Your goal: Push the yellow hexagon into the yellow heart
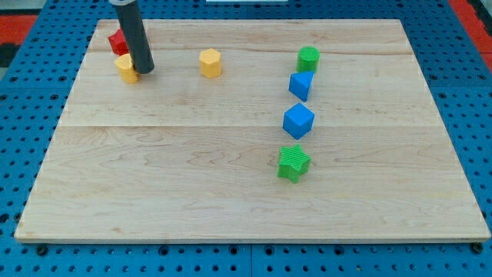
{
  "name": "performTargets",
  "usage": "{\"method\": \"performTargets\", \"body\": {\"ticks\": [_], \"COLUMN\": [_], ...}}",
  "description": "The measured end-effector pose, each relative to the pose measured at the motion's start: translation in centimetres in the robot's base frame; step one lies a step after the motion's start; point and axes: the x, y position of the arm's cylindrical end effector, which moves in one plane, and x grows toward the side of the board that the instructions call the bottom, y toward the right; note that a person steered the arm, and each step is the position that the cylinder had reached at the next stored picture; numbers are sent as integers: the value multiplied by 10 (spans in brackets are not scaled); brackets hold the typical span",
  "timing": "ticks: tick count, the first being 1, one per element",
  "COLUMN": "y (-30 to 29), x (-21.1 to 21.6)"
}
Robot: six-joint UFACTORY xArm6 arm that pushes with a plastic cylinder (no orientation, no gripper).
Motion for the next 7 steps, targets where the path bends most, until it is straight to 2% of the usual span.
{"method": "performTargets", "body": {"ticks": [4, 5, 6, 7], "y": [-25, 32, 93, 118], "x": [-2, -36, -48, -8]}}
